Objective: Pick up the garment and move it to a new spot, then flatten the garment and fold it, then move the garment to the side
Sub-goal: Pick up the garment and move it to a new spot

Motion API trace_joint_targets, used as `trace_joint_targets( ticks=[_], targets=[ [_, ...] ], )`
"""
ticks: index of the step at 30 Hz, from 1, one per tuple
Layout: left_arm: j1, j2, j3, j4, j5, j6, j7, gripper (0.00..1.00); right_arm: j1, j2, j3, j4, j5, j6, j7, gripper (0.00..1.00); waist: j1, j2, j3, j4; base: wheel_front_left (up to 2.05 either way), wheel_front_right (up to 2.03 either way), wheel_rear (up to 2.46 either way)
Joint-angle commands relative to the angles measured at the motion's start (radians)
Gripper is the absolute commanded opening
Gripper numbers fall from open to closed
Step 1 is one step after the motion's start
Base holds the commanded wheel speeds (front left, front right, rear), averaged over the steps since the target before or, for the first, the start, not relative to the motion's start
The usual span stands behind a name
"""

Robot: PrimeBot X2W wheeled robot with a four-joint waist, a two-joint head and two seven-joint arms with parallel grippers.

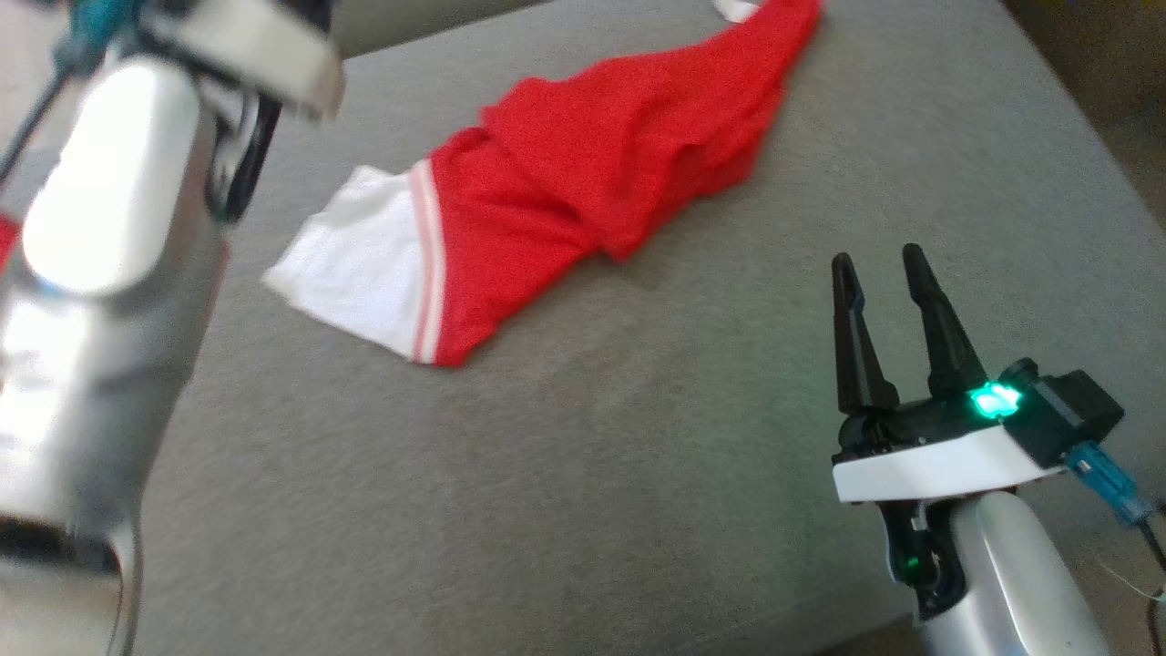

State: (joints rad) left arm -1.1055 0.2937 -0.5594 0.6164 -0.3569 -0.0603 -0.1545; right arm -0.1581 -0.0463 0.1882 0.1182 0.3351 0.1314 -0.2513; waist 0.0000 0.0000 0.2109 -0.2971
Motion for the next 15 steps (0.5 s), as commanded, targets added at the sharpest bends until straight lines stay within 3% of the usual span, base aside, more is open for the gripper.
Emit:
trace_joint_targets(
  ticks=[1,6,15],
  targets=[
    [0.025,0.054,0.043,-0.022,-0.016,0.012,-0.019,1.00,-0.016,-0.004,0.009,-0.021,-0.023,-0.001,-0.011,1.00,0.0000,0.0000,-0.049,0.105,0.00,0.00,0.00],
    [0.223,0.083,0.066,-0.065,-0.059,0.041,-0.066,1.00,0.006,-0.004,-0.021,0.003,-0.088,-0.001,-0.011,1.00,0.0000,0.0000,-0.093,0.216,0.00,0.00,0.00],
    [0.654,0.036,0.118,-0.241,-0.135,0.133,-0.105,1.00,0.058,-0.004,-0.063,0.075,-0.158,-0.001,-0.011,1.00,0.0000,0.0000,-0.157,0.340,0.00,0.00,0.00]
  ],
)
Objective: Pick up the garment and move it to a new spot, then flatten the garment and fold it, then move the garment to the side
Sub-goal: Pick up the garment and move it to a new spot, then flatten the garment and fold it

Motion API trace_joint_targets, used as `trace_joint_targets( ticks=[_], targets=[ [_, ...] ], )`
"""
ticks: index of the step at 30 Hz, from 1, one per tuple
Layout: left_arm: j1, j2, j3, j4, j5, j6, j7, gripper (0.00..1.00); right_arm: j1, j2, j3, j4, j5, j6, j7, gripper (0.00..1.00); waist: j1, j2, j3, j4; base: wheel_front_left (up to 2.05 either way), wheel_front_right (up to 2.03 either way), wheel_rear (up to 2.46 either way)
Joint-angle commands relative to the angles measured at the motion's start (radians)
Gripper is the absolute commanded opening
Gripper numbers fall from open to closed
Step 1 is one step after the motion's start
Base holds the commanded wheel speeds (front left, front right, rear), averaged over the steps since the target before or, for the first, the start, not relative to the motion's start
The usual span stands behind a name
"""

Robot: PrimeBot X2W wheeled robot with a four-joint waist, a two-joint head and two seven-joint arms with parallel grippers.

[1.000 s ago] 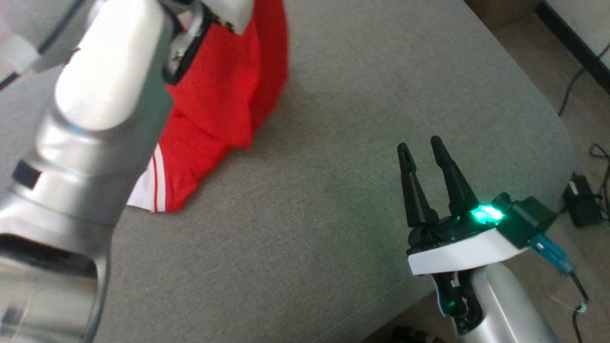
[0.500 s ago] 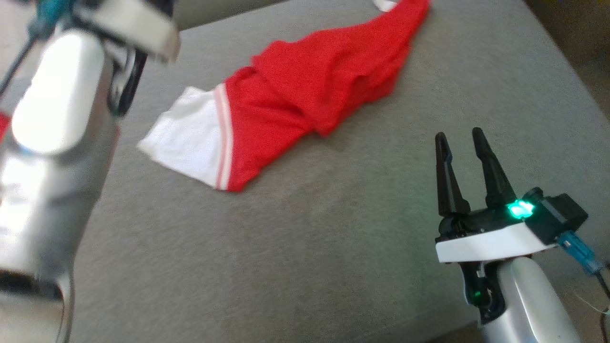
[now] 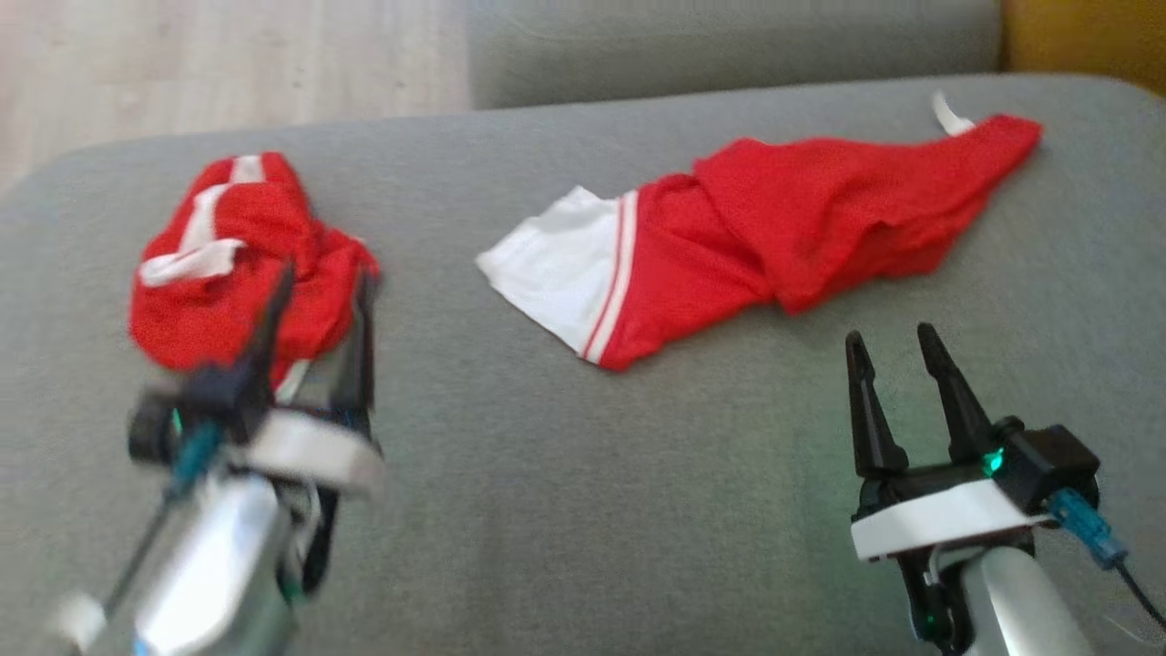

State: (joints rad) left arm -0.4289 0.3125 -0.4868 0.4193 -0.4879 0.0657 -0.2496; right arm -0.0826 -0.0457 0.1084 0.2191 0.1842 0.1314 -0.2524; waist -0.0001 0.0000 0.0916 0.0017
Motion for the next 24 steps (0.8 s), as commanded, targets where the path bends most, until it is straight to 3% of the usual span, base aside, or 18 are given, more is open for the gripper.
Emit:
trace_joint_targets(
  ticks=[1,7,15,24],
  targets=[
    [0.020,0.009,0.056,-0.066,-0.010,0.016,-0.011,1.00,-0.015,-0.004,0.014,-0.017,-0.011,-0.001,-0.009,1.00,0.0001,0.0000,-0.041,0.048,0.00,0.00,0.00],
    [0.173,-0.038,0.114,-0.180,0.024,0.041,-0.012,1.00,-0.018,-0.004,-0.025,0.031,-0.045,-0.001,-0.009,1.00,0.0001,0.0000,-0.045,0.082,0.00,0.00,0.00],
    [0.186,-0.089,0.118,-0.194,0.067,0.005,-0.012,1.00,-0.163,-0.004,-0.104,0.231,-0.176,-0.001,0.026,1.00,0.0001,0.0000,0.003,0.120,0.00,0.00,0.00],
    [0.158,-0.128,0.132,-0.171,0.087,-0.031,-0.012,1.00,-0.327,-0.004,-0.194,0.452,-0.231,-0.001,0.035,1.00,0.0001,0.0000,0.057,0.170,0.00,0.00,0.00]
  ],
)
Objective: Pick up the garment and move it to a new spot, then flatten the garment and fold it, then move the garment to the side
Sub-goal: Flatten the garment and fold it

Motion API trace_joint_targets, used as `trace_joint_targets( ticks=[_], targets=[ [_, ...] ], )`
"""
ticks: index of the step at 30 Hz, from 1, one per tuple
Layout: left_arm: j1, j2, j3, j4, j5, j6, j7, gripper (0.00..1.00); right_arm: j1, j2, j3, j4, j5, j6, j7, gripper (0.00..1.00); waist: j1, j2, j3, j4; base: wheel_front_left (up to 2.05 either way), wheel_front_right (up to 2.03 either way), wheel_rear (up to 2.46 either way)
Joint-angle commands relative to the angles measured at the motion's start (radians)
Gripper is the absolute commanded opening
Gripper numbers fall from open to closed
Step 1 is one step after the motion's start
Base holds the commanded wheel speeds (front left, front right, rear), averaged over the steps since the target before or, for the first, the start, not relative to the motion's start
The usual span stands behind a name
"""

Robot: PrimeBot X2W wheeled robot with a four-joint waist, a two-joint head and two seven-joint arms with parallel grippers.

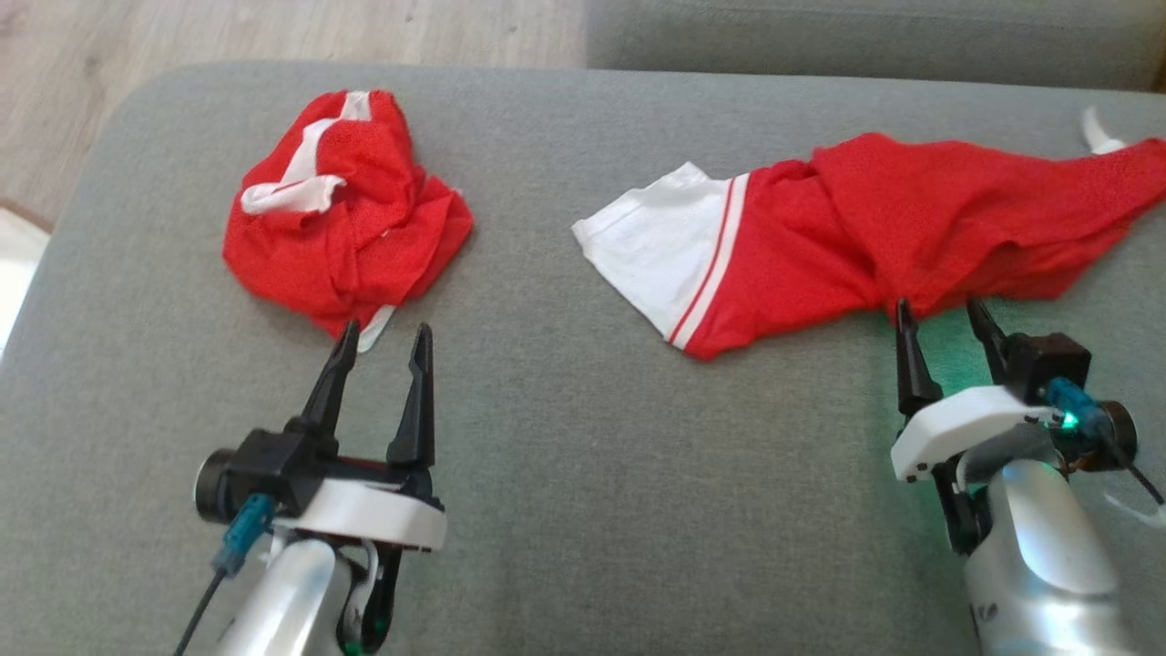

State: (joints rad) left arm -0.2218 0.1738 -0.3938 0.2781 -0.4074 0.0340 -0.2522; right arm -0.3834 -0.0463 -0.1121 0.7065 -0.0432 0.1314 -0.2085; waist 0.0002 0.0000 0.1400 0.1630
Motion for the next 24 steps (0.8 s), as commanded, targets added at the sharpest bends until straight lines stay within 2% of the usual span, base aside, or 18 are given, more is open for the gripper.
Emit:
trace_joint_targets(
  ticks=[1,8,9,10,11,17,22,24],
  targets=[
    [-0.052,0.007,0.041,-0.026,0.009,-0.002,-0.009,1.00,-0.041,-0.004,0.017,-0.013,-0.010,-0.001,-0.012,1.00,-0.0002,0.0000,0.012,0.014,0.00,0.00,0.00],
    [-0.062,-0.014,0.062,-0.008,0.030,-0.022,-0.009,1.00,-0.121,-0.004,-0.029,0.123,-0.069,-0.001,-0.039,1.00,-0.0002,0.0000,0.027,0.034,0.00,0.00,0.00],
    [-0.062,-0.016,0.065,-0.007,0.032,-0.024,-0.009,1.00,-0.128,-0.004,-0.031,0.136,-0.073,-0.001,-0.042,0.71,-0.0002,0.0000,0.027,0.034,0.00,0.00,0.00],
    [-0.061,-0.017,0.069,-0.006,0.034,-0.025,-0.009,1.00,-0.135,-0.004,-0.035,0.147,-0.075,-0.001,-0.044,0.03,-0.0002,0.0000,0.027,0.033,0.00,0.00,0.00],
    [-0.059,-0.018,0.073,-0.004,0.036,-0.026,-0.009,1.00,-0.141,-0.004,-0.037,0.156,-0.075,-0.001,-0.046,0.00,-0.0002,0.0000,0.025,0.030,0.00,0.00,0.00],
    [-0.045,-0.023,0.098,0.010,0.038,-0.034,-0.009,1.00,-0.136,-0.004,-0.036,0.172,-0.069,-0.001,-0.052,0.00,-0.0002,0.0000,0.001,-0.023,0.00,0.00,0.00],
    [-0.028,-0.036,0.119,0.013,0.044,-0.039,-0.009,1.00,-0.061,-0.006,-0.066,0.120,-0.104,-0.001,-0.053,0.00,-0.0002,0.0000,-0.045,-0.092,0.00,0.00,0.00],
    [-0.020,-0.044,0.125,0.012,0.047,-0.042,-0.009,1.00,-0.018,-0.025,-0.094,0.087,-0.127,-0.001,-0.037,0.00,-0.0002,0.0000,-0.064,-0.115,0.00,0.00,0.00]
  ],
)
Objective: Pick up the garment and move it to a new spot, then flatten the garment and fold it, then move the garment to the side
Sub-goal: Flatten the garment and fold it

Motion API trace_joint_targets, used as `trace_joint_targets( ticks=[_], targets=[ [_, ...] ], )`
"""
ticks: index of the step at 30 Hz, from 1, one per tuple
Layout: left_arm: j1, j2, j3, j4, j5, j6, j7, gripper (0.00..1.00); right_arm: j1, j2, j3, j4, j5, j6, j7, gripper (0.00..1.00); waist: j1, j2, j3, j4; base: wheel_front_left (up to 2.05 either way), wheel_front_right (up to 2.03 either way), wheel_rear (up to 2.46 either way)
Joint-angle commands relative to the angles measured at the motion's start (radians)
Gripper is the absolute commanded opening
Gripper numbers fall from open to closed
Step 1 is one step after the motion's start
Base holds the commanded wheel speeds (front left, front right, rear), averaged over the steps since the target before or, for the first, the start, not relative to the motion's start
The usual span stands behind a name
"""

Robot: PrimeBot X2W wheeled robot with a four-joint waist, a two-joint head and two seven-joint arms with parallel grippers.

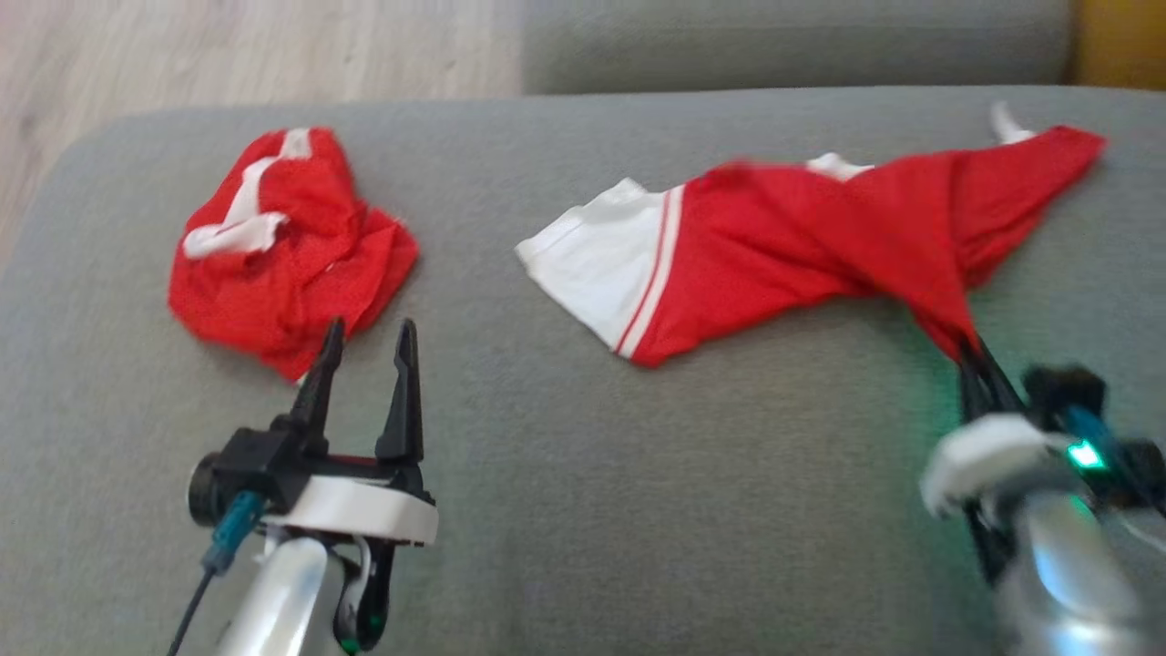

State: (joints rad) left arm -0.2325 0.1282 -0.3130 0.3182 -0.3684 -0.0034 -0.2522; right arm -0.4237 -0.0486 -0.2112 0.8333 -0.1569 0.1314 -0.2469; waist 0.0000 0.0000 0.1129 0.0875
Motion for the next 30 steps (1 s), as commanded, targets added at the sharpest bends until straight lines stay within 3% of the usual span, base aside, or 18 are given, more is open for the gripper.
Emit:
trace_joint_targets(
  ticks=[1,10,11,12,16,20,23,24,30],
  targets=[
    [-0.005,-0.002,0.049,-0.027,0.010,-0.006,-0.009,1.00,0.046,-0.037,-0.008,-0.060,-0.026,-0.001,0.017,0.00,0.0000,0.0000,-0.049,-0.052,0.00,0.00,0.00],
    [0.027,-0.032,0.082,-0.027,0.027,-0.016,-0.009,1.00,0.229,-0.128,-0.158,-0.284,-0.078,-0.001,0.225,0.00,0.0000,0.0000,-0.102,-0.106,0.00,0.00,0.00],
    [0.027,-0.035,0.084,-0.026,0.030,-0.018,-0.010,1.00,0.240,-0.124,-0.172,-0.303,-0.082,-0.001,0.248,0.59,0.0000,0.0000,-0.104,-0.106,0.00,0.00,0.00],
    [0.026,-0.038,0.085,-0.024,0.032,-0.020,-0.010,1.00,0.249,-0.117,-0.184,-0.320,-0.082,-0.001,0.268,1.00,0.0000,0.0000,-0.105,-0.105,0.00,0.00,0.00],
    [0.024,-0.044,0.089,-0.021,0.038,-0.027,-0.010,1.00,0.267,-0.095,-0.198,-0.380,-0.098,-0.001,0.295,1.00,0.0000,0.0000,-0.104,-0.101,0.00,0.00,0.00],
    [0.023,-0.050,0.094,-0.018,0.048,-0.036,-0.010,1.00,0.270,-0.050,-0.171,-0.465,-0.094,-0.001,0.252,1.00,0.0000,0.0000,-0.099,-0.088,0.00,0.00,0.00],
    [0.023,-0.053,0.098,-0.015,0.055,-0.041,-0.010,1.00,0.269,-0.023,-0.098,-0.515,-0.041,-0.001,0.185,1.00,0.0000,0.0000,-0.097,-0.075,0.00,0.00,0.00],
    [0.023,-0.054,0.100,-0.012,0.060,-0.044,-0.010,1.00,0.274,-0.013,-0.017,-0.538,0.009,-0.001,0.140,1.00,0.0000,0.0000,-0.095,-0.063,0.00,0.00,0.00],
    [0.022,-0.058,0.100,-0.003,0.070,-0.053,-0.010,1.00,0.300,-0.003,0.203,-0.596,0.133,-0.001,0.047,1.00,0.0000,0.0000,-0.090,-0.014,0.00,0.00,0.00]
  ],
)
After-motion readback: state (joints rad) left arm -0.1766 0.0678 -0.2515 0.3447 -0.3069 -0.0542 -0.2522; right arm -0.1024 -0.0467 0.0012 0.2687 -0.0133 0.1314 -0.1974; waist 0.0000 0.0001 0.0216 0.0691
